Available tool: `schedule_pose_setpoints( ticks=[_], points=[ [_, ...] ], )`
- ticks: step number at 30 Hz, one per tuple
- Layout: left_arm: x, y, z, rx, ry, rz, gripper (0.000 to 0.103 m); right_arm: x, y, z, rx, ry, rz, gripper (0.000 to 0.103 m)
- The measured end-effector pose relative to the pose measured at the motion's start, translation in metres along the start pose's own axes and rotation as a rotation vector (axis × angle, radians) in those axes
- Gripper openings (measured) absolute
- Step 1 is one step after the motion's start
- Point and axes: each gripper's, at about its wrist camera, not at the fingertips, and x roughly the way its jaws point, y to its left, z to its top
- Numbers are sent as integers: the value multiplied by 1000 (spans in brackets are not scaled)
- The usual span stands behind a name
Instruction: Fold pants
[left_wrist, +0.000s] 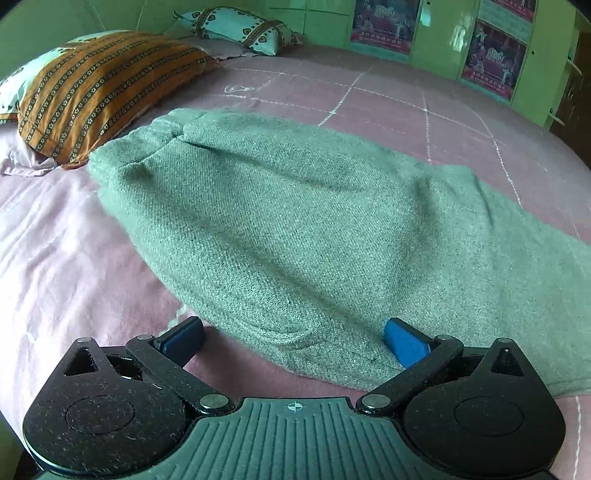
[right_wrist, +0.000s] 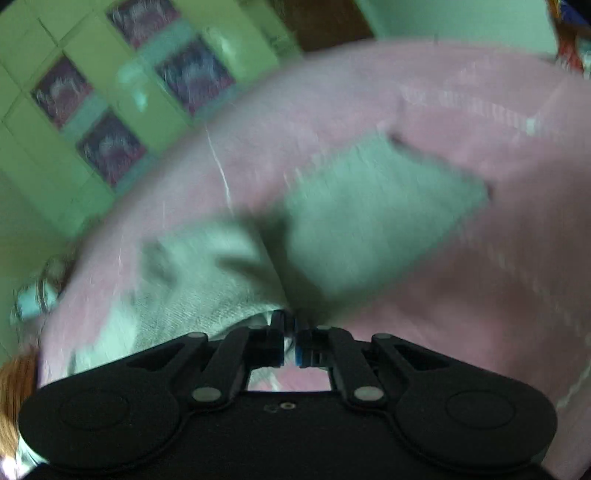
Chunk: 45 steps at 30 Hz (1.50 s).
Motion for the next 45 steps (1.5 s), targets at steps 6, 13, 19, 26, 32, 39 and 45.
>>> schedule_pose_setpoints(
  ticks=[6,13,19,26,32,39,45],
  points=[
    [0,0,-1,-10,-7,11,103,-13,58,0,-439,-98,-13,36],
    [0,2,0,-33,-2,-9,103,12,123,-45,-1013,-15,13,33],
    [-7,1,-2,-48,-31,7,103,38,134,-70,-1230,32,-77,34],
    [-3,3,-2,-52,-14,-4,103,49,147,-69,-1223,-7,-103,0],
    [-2,2,-2,-50,-13,-2,103,-22,121,7,-671,-260,24,0],
    [-2,3,-2,-50,-12,-4,103,-41,-20,54,40,-270,-79,0],
    [-1,4,-2,-53,-8,-7,103,-38,-60,60,130,-231,-96,0]
  ],
)
